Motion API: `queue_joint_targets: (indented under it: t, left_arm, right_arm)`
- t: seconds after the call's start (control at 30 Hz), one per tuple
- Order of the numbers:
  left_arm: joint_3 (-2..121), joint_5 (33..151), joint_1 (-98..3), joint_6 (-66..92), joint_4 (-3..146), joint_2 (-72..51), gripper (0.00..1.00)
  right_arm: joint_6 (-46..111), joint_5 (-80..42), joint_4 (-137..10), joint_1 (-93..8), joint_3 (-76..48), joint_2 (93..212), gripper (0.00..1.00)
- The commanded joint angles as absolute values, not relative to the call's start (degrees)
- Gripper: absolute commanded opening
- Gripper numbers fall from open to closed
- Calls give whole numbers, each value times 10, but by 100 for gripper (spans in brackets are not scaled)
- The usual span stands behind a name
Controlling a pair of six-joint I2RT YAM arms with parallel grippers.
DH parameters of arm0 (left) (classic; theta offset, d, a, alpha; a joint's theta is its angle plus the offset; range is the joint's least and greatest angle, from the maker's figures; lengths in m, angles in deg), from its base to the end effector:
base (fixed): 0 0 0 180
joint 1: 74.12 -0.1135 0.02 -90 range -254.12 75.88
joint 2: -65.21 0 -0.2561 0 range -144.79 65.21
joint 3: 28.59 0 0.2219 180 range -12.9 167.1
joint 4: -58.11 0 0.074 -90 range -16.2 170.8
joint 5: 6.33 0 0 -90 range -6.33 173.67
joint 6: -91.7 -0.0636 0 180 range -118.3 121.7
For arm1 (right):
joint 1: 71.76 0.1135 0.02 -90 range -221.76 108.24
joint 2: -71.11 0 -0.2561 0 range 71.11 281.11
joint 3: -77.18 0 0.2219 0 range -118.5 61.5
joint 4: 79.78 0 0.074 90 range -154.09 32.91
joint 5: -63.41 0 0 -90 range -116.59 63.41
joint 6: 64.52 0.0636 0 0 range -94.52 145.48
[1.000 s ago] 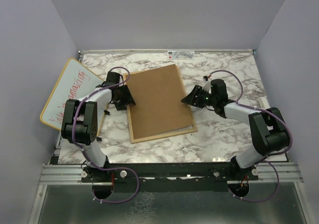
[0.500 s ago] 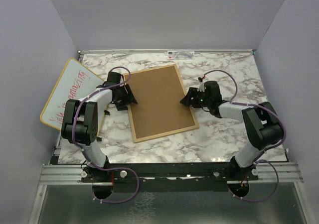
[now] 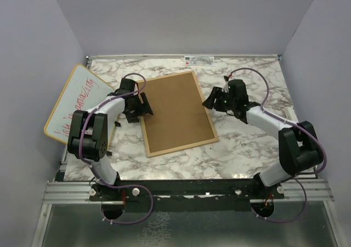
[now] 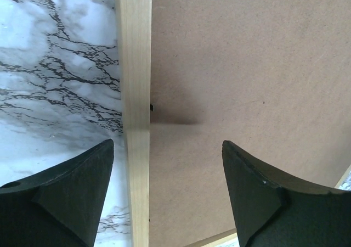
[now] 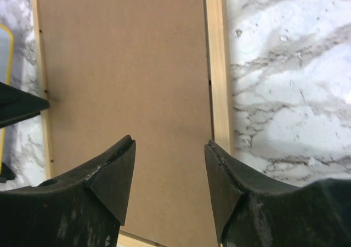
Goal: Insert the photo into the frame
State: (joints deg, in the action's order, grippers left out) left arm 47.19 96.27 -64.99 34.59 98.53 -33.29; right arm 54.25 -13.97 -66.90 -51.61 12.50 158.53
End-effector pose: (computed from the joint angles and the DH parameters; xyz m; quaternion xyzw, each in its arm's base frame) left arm 0.3177 -0.0651 0.1597 -0.1741 0.9513 -0.1824 0.1772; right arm 0.2991 0.1246 0.2043 0.0164 0.8854 0.2770 0.3729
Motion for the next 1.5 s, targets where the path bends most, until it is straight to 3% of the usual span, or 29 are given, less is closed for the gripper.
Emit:
queue_joint_targets:
  t: [0.0, 0.33, 0.6, 0.9, 1.23, 1.47]
  left_arm:
    - [497, 931, -649, 331, 1006, -334, 81]
    - [518, 902, -650, 334, 952, -360, 86]
    - [552, 899, -650, 338, 946, -406, 86]
    - [555, 952, -649, 353, 944, -443, 64]
    - [529, 978, -647, 376, 916, -436, 61]
    - [513, 964, -646, 391, 897, -420, 60]
  right_arm:
    - [565, -123, -614, -516, 50, 1646, 57]
    - [556, -163, -528, -516, -182, 1854, 57]
    - [543, -124, -492, -516, -241, 1927, 56]
    - [534, -4, -484, -516, -227, 1933, 51]
    - [534, 159, -521, -516, -128, 1853, 50]
    - [501, 84, -455, -516, -58, 1778, 50]
